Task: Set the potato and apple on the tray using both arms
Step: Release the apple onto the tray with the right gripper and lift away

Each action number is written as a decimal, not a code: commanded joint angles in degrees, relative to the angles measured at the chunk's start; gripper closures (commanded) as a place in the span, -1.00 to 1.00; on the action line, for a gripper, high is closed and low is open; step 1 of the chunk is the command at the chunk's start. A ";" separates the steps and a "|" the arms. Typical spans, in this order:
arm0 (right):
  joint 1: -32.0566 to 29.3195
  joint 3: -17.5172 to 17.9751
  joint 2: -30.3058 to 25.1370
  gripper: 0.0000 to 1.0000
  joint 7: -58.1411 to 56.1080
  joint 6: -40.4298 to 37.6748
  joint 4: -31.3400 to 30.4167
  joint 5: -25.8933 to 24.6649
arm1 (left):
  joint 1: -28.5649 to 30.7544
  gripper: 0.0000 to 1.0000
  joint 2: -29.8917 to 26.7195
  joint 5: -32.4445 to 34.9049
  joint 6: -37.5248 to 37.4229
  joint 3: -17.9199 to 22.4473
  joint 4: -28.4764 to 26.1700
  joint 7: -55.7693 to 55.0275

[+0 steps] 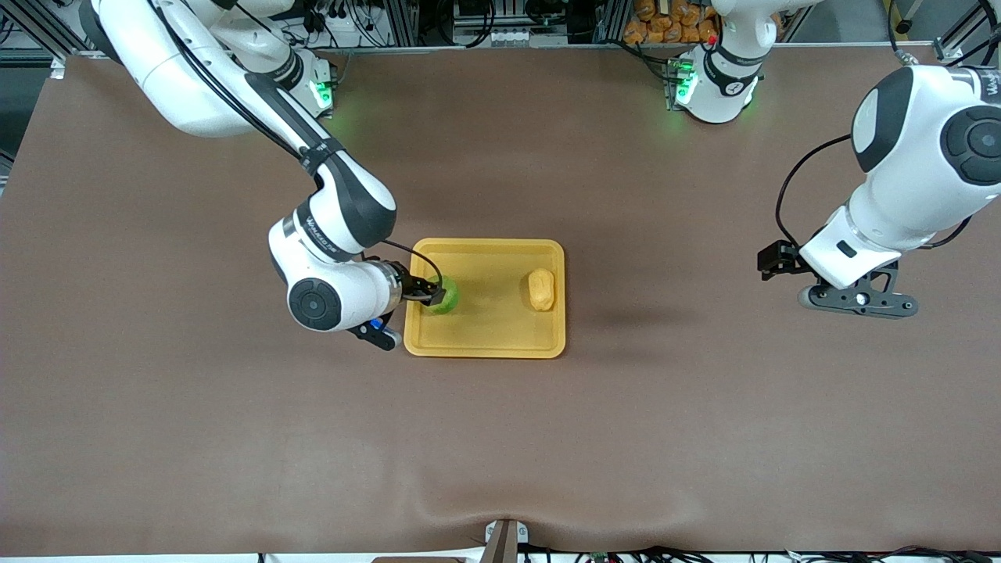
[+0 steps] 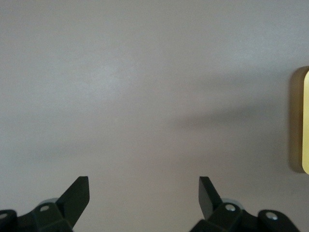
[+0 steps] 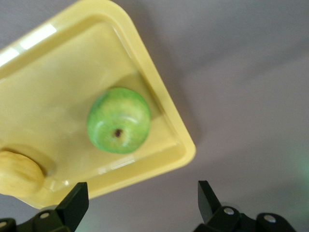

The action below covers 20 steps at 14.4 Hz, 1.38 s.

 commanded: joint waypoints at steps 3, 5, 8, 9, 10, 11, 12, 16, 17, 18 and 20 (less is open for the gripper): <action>-1.77 0.76 -5.35 -1.00 1.01 -4.80 2.38 -0.09 | -11.30 -1.00 -5.84 -2.59 -5.25 11.50 -1.17 4.51; -2.47 0.58 -6.33 -1.00 2.49 -4.97 4.40 -0.10 | -12.37 -1.00 -7.34 -5.40 -7.89 14.23 -0.56 8.64; -3.09 0.76 -6.24 -1.00 3.82 -8.30 9.84 0.00 | -14.47 -1.00 -6.83 -6.56 -13.93 17.23 6.88 10.24; -3.35 0.76 -6.15 -1.00 3.73 -9.01 11.60 -0.01 | -14.66 -1.00 -6.91 -6.56 -15.79 17.32 8.30 10.15; -3.53 0.67 -6.15 -1.00 3.65 -9.10 12.93 0.08 | -14.83 -1.00 -7.61 -6.47 -16.59 17.32 8.58 9.81; -3.70 0.50 -6.15 -1.00 3.65 -9.36 13.98 0.00 | -15.53 -1.00 -9.18 -6.38 -17.91 17.50 8.32 8.76; -3.62 0.15 -6.15 -1.00 3.65 -10.24 14.60 -0.44 | -15.88 -1.00 -10.67 -6.29 -18.88 17.93 7.80 8.14; -4.84 -0.38 -6.50 -1.00 3.82 -17.08 18.90 -0.53 | -14.58 -1.00 -12.62 -6.47 -19.76 17.94 5.95 7.96; -5.54 -0.47 -7.20 -1.00 3.82 -17.71 19.61 -0.53 | -14.40 -1.00 -12.62 -6.47 -19.85 17.85 5.86 7.96; -6.42 -0.38 -8.16 -1.00 3.65 -17.72 19.71 -0.45 | -14.39 -1.00 -12.71 -6.38 -20.29 17.85 5.86 7.96; -6.87 -0.56 -9.84 -1.00 3.56 -17.54 19.79 -0.53 | -14.31 -1.00 -12.89 -6.38 -20.99 17.68 5.86 7.96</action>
